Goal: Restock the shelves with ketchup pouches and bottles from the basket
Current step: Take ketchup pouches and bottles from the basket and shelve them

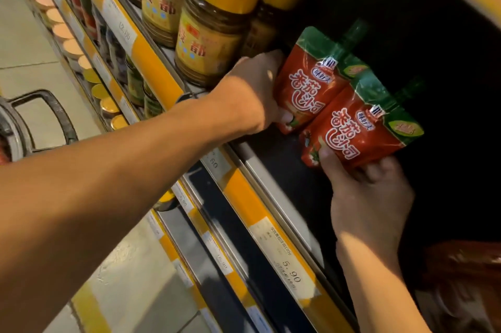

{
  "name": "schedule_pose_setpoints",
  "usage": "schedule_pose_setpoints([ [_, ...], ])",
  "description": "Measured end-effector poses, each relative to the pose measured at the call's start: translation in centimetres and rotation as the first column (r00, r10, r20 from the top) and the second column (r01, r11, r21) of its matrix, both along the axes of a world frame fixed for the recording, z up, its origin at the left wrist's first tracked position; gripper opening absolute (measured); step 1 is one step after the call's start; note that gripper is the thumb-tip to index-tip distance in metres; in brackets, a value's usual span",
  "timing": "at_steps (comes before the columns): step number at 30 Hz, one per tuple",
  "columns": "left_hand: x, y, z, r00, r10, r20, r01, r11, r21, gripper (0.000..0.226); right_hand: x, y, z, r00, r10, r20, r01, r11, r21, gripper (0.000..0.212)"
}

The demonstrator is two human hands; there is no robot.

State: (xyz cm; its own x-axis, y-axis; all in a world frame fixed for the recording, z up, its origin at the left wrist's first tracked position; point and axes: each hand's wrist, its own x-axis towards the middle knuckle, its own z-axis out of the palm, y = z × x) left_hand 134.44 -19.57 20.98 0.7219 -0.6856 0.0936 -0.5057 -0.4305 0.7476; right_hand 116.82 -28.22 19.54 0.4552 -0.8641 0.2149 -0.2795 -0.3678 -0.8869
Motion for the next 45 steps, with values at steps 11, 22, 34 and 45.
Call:
schedule_pose_setpoints([
  [11,1.7,-4.6,-1.0,0.994,-0.049,-0.096,0.033,0.986,-0.163,0.082,2.1,-3.3,-1.0,0.99,-0.078,0.118,0.072,0.996,0.054,0.054],
  [22,2.5,-6.2,-2.0,0.994,-0.067,-0.092,0.047,0.977,-0.21,0.08,3.4,-4.9,-0.8,0.983,-0.167,0.073,0.169,0.985,-0.028,0.044],
  [34,-3.1,-1.7,0.3,0.99,0.137,0.037,-0.133,0.987,-0.094,0.049,0.9,0.3,0.9,0.955,-0.26,0.144,0.266,0.964,-0.022,0.058],
  [45,-11.1,15.6,4.6,0.965,0.256,-0.049,-0.255,0.967,0.026,0.056,-5.2,12.0,5.5,0.959,0.152,-0.24,-0.141,0.988,0.063,0.049],
])
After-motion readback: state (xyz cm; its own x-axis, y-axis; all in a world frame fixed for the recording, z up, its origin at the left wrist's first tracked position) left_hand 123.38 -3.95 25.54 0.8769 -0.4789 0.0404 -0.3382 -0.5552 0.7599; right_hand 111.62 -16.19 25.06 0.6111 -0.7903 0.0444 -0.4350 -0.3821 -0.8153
